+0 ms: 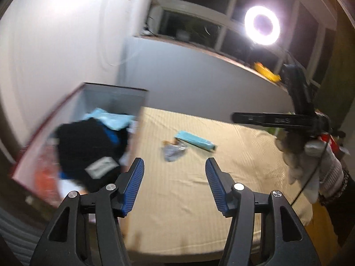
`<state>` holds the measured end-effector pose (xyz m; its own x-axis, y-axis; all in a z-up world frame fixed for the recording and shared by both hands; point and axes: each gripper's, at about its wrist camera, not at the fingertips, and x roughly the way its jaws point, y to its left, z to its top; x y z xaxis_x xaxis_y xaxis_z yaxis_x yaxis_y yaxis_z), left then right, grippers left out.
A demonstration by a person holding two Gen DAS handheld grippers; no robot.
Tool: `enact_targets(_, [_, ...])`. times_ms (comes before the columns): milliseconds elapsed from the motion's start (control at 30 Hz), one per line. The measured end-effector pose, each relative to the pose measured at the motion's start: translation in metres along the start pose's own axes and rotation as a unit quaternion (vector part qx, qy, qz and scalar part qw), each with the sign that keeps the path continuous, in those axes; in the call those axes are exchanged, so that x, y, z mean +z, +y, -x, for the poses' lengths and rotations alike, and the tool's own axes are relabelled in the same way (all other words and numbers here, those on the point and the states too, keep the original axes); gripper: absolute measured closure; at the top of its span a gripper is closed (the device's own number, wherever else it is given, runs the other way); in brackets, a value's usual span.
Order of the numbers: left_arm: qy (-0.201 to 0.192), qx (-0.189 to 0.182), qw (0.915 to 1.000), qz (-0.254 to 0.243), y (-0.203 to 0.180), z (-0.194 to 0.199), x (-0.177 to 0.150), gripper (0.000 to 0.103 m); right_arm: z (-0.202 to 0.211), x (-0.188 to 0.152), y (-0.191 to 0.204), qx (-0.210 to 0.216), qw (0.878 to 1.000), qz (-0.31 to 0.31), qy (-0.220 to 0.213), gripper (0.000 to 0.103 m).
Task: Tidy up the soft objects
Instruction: 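Move both tools back over the snack wrapper and blue tube, then close the left tool on the snack wrapper while the right tool grasps the blue tube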
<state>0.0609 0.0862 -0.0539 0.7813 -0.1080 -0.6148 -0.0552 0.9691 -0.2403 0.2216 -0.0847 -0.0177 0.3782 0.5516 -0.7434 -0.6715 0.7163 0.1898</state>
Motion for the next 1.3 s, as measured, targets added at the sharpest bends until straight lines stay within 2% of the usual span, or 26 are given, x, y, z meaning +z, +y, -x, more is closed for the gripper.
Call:
enact_targets(100, [0.025,-0.007,0.9997,-0.003,-0.020,-0.034,0.001,0.046,-0.010,-0.004,-0.011,-0.013,1.000,0.014,0.010,0.039])
enact_targets(233, [0.051,0.004,0.9987,-0.006,-0.037,-0.074,0.001,0.046,-0.028,-0.010,-0.020,-0.016,0.999,0.040,0.032,0.039])
enact_targets(400, [0.081,0.030,0.9962,0.009,-0.035,-0.122,0.000,0.046,-0.055,-0.010,-0.030,-0.012,0.997,0.056,0.055,0.039])
enact_targets(500, [0.085,0.050,0.9951,0.005,-0.033,-0.140,0.000,0.046,-0.073,-0.010,-0.035,-0.012,0.996,0.061,0.070,0.039])
enact_targets(767, [0.101,0.071,0.9924,-0.002,-0.027,-0.169,0.003,0.046,-0.112,-0.013,-0.041,0.017,0.991,0.070,0.111,0.039])
enact_targets(1067, [0.109,0.074,0.9912,-0.007,-0.027,-0.186,0.002,0.045,-0.133,-0.008,-0.042,0.018,0.988,0.083,0.127,0.039])
enact_targets(1167, [0.113,0.077,0.9905,-0.013,-0.026,-0.192,0.000,0.040,-0.139,-0.009,-0.041,0.018,0.987,0.088,0.133,0.042])
enact_targets(1300, [0.112,0.079,0.9904,-0.016,-0.027,-0.195,0.001,0.040,-0.144,-0.007,-0.042,0.017,0.987,0.087,0.133,0.049])
